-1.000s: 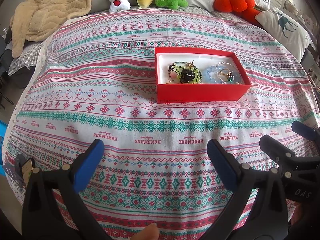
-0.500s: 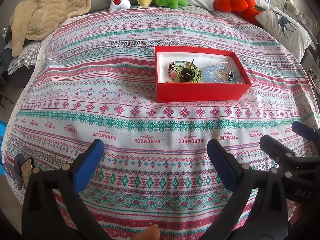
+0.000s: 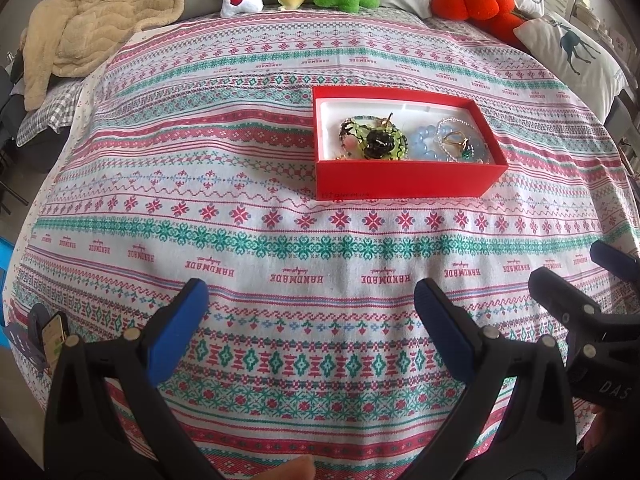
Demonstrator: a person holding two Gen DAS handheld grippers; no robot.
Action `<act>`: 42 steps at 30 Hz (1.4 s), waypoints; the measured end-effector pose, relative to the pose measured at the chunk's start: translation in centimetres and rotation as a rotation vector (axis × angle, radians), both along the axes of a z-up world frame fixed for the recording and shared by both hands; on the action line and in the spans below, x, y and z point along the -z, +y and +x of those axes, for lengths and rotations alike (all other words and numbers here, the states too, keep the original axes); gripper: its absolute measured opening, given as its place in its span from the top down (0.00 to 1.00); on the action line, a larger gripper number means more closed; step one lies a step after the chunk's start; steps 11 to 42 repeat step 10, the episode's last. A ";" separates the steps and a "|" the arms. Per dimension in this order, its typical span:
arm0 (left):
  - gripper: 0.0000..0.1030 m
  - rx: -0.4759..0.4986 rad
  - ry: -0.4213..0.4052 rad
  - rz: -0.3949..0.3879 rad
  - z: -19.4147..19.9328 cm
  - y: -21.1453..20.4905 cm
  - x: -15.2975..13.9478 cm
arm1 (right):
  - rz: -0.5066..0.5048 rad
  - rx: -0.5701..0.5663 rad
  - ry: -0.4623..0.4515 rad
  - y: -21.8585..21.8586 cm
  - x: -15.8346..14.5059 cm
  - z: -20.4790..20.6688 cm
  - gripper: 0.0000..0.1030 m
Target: Organize jewelry
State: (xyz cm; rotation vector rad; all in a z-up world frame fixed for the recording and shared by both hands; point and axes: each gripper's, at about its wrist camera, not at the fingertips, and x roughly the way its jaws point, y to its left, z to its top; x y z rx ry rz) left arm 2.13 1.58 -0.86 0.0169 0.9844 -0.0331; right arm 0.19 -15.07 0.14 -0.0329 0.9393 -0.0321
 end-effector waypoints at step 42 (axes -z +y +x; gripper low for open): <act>0.01 0.006 -0.011 -0.024 0.5 -0.2 0.7 | -0.002 0.004 -0.001 -0.2 0.1 0.2 0.01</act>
